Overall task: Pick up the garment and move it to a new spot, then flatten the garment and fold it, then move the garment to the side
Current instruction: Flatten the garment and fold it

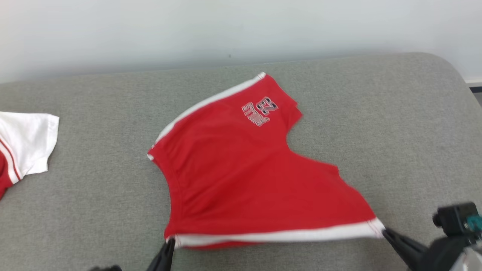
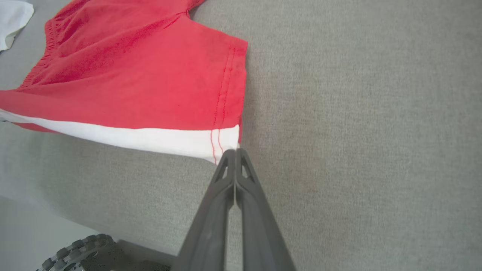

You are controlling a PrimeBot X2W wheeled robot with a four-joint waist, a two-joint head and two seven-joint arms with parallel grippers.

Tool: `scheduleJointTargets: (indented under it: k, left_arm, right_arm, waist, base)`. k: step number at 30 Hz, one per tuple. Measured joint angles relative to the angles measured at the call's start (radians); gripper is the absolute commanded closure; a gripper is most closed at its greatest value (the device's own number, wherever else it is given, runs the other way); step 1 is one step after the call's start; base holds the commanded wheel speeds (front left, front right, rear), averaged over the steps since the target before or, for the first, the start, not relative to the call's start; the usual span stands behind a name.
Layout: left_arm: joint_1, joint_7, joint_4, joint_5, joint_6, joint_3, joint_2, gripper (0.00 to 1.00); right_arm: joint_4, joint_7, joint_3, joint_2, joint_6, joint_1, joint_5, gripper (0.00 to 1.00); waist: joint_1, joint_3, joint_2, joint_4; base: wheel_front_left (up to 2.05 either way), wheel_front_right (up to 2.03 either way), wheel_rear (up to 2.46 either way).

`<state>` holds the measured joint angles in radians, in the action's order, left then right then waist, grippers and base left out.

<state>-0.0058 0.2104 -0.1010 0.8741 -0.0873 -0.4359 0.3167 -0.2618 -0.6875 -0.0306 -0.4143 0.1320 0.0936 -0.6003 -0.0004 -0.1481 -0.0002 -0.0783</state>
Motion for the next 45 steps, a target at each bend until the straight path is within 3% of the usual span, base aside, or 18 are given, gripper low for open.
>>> scheduleJointTargets:
  k: [6,12,21,29,38,45]
  left_arm:
    - [0.093,-0.026,0.104,-0.007,0.037,-0.006,0.045,1.00]
    - [0.050,-0.017,0.133,-0.030,0.051,-0.006,0.034,1.00]
    - [-0.212,-0.045,0.034,-0.088,0.081,-0.019,-0.042,1.00]
    - [-0.419,-0.052,-0.099,-0.110,0.109,-0.030,-0.135,1.00]
    - [-0.582,-0.043,-0.251,-0.114,0.121,-0.034,-0.216,1.00]
    - [-0.643,-0.030,-0.303,-0.091,0.113,-0.058,-0.247,1.00]
  right_arm:
    - [-0.149,-0.088,0.091,0.067,0.000,0.122,0.012,1.00]
    - [-0.143,-0.068,0.032,0.024,0.000,-0.034,0.025,1.00]
    - [0.165,0.067,-0.128,-0.091,0.000,-0.446,0.032,1.00]
    - [0.458,0.236,-0.270,-0.145,0.000,-0.753,0.066,1.00]
    - [0.705,0.371,-0.404,-0.186,0.000,-0.999,0.108,1.00]
    - [0.835,0.431,-0.444,-0.194,0.000,-1.106,0.147,1.00]
  waist:
    - [0.0001,0.005,0.0000,0.021]
    - [0.0004,-0.009,0.0001,0.038]
    - [0.0005,-0.061,0.0003,0.089]
    - [0.0006,-0.133,0.0003,0.163]
    - [0.0006,-0.227,0.0005,0.260]
    - [0.0006,-0.274,0.0004,0.306]
  base:
    - [0.00,0.00,0.00]
    - [0.00,0.00,0.00]
    - [0.00,0.00,0.00]
    - [0.00,0.00,0.00]
    - [0.00,0.00,0.00]
    - [0.00,0.00,0.00]
